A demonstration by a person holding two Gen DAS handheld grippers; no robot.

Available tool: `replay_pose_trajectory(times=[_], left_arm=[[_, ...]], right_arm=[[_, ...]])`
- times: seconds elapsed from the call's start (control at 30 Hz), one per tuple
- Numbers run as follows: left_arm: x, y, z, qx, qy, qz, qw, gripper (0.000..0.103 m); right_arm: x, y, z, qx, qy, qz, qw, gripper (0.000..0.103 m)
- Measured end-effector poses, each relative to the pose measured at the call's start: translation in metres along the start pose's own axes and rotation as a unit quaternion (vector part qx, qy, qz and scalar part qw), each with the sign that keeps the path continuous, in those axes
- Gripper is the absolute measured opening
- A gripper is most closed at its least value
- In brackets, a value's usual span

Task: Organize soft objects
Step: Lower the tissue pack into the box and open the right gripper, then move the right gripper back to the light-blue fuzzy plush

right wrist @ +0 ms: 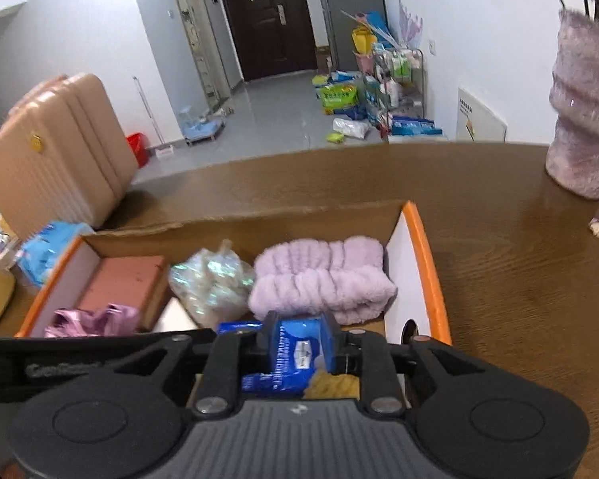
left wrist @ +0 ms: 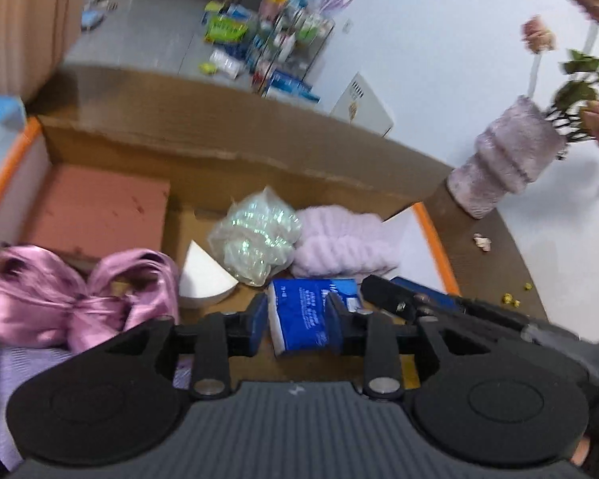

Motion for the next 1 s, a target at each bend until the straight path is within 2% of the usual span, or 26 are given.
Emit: replay_pose_trajectory(times=[0.1, 0.2, 0.3, 0.47, 0.53, 0.67, 0.73, 0.87, 1.0], left_arm=[[0.044, -0.007, 0.009, -0.034, -0.024, -0.015, 0.999, 0.035], [0.095, -0.007, 0.026, -0.061, -0.056, -0.034, 0.996, 0.05], [0.139, 0.0, 0.044, -0.087, -0.081, -0.07, 0.9905, 0.053], [0.198, 0.006, 0.079, -0.127, -0.115, -0.131, 0.9765, 0.072], [0.215, 0.006, 0.092, -0.133, -0.131, -0.141, 0.9723, 0.08], [0.237, 0.006, 0.11, -0.125, -0.147, -0.145, 0.9703, 0.082], [0.247, 0.007, 0.121, -0.123, -0.165, -0.149, 0.9671, 0.086], [0.265, 0.013, 0.152, -0.121, -0.211, -0.163, 0.9562, 0.093], [0.266, 0.02, 0.189, -0.103, -0.231, -0.165, 0.9532, 0.096]], right_arm=[[0.038, 0.006, 0.0, 0.022, -0.02, 0.005, 1.0, 0.029], [0.078, 0.011, 0.003, 0.043, -0.033, 0.008, 0.999, 0.039], [0.119, 0.016, 0.019, 0.059, -0.041, 0.002, 0.997, 0.051], [0.172, 0.028, 0.046, 0.097, -0.054, 0.01, 0.994, 0.065], [0.189, 0.033, 0.056, 0.111, -0.064, 0.012, 0.992, 0.077], [0.215, 0.049, 0.079, 0.145, -0.085, 0.027, 0.985, 0.079], [0.227, 0.055, 0.089, 0.151, -0.096, 0.025, 0.984, 0.079], [0.248, 0.06, 0.113, 0.152, -0.153, 0.023, 0.976, 0.082], [0.258, 0.066, 0.15, 0.153, -0.191, 0.01, 0.97, 0.082]])
Point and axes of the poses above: each gripper's, at about its wrist camera, not at the fingertips, and x roughly against the way its jaws point, y to its left, z to its underside, the point moved 8 cm from there along -x, roughly the way its jaws point, and after that the axes turned 10 degrees about y, right-handed, at the moved point
